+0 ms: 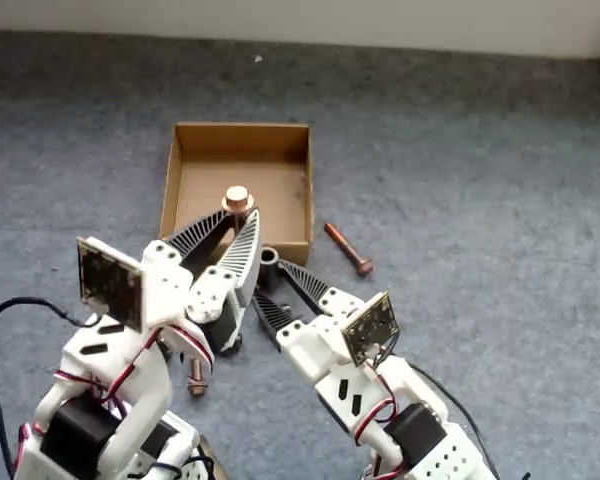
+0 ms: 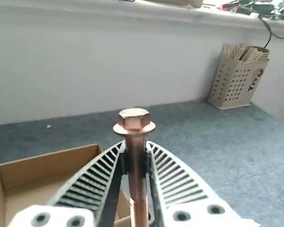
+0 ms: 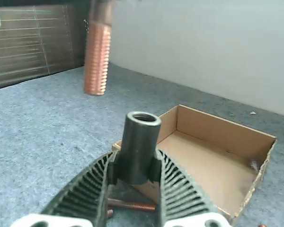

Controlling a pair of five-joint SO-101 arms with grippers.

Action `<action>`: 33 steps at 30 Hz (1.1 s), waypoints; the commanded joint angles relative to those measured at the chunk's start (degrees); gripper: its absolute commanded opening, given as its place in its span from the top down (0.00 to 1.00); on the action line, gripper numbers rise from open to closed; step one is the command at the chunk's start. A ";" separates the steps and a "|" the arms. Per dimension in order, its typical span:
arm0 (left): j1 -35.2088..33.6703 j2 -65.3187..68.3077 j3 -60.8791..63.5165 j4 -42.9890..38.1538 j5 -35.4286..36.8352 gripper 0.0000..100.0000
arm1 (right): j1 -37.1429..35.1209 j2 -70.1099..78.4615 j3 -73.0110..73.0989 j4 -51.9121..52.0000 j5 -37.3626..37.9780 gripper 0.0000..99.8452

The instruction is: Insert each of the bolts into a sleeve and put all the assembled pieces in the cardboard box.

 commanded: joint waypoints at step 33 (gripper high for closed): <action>-2.07 -2.68 14.20 -12.22 0.53 0.99 | -3.56 -1.71 5.93 -1.71 7.03 1.00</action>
